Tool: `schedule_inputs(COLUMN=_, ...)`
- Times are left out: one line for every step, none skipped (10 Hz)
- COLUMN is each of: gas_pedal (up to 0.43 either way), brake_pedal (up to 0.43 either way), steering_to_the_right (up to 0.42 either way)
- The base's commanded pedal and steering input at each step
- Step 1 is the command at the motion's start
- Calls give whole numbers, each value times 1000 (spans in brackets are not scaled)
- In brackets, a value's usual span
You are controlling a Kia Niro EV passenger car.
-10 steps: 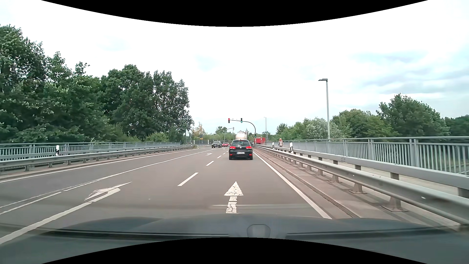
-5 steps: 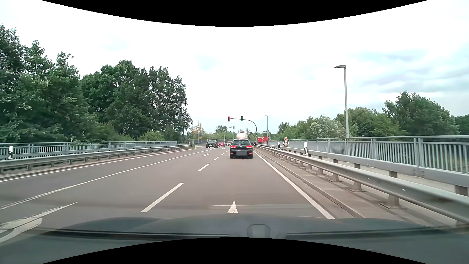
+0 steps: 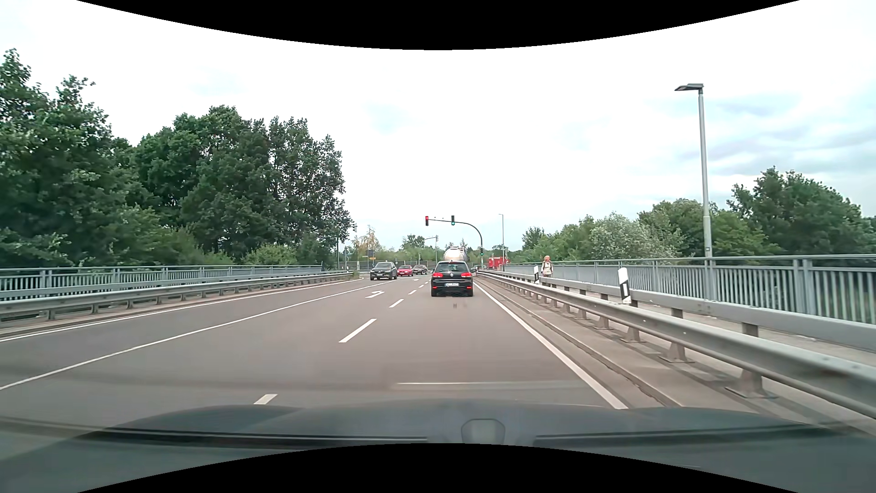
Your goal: Follow the waypoints while adhering to traffic rules and regulations
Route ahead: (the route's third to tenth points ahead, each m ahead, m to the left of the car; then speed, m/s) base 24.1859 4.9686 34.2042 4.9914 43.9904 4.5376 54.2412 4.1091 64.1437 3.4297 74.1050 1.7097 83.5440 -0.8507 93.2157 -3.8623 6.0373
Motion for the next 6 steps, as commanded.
schedule_inputs(gas_pedal=209, brake_pedal=0, steering_to_the_right=-6)
schedule_inputs(gas_pedal=209, brake_pedal=0, steering_to_the_right=-6)
schedule_inputs(gas_pedal=209, brake_pedal=0, steering_to_the_right=-6)
schedule_inputs(gas_pedal=197, brake_pedal=0, steering_to_the_right=-5)
schedule_inputs(gas_pedal=189, brake_pedal=0, steering_to_the_right=-4)
schedule_inputs(gas_pedal=189, brake_pedal=0, steering_to_the_right=-3)
